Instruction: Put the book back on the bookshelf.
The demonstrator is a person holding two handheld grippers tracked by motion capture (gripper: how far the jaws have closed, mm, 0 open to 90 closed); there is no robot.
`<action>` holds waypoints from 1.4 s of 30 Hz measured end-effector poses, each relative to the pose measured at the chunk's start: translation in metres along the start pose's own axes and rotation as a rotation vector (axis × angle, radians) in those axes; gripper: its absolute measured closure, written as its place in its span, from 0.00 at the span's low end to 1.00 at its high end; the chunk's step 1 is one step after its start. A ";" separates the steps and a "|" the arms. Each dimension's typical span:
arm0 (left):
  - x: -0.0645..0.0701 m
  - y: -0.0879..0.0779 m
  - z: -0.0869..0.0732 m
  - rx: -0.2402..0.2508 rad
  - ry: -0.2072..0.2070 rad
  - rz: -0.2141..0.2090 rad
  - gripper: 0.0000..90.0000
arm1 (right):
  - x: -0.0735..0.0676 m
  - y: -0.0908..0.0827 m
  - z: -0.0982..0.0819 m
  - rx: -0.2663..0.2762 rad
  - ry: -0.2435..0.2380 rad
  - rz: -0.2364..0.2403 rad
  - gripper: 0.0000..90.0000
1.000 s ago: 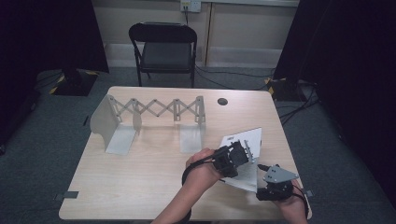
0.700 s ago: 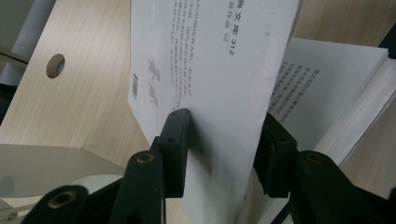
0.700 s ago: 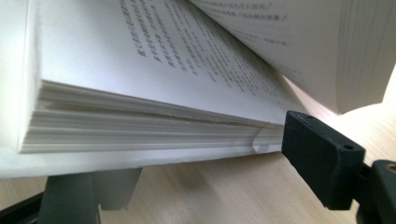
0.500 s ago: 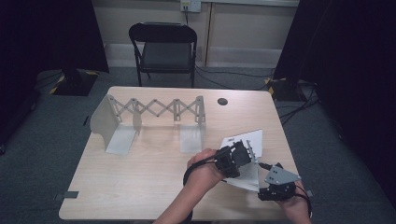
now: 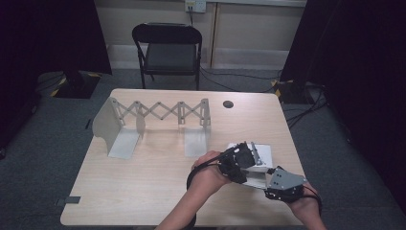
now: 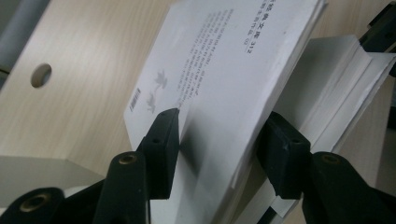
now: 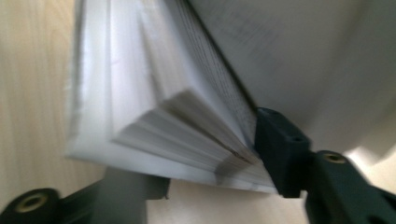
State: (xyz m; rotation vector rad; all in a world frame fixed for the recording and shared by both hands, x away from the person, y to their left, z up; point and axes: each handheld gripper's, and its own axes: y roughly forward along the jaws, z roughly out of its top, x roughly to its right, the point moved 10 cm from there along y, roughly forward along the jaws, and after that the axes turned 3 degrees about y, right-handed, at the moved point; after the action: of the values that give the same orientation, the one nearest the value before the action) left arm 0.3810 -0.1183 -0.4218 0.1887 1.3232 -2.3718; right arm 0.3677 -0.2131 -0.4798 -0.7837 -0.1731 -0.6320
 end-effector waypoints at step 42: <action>-0.017 -0.019 -0.048 0.063 -0.171 -0.067 0.19 | 0.044 -0.008 0.012 -0.041 0.037 0.036 0.74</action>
State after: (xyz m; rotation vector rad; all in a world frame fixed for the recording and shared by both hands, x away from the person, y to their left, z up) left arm 0.3842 -0.0646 -0.4279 -0.0407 1.1932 -2.4267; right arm 0.3994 -0.2294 -0.4504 -0.8119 -0.1125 -0.6176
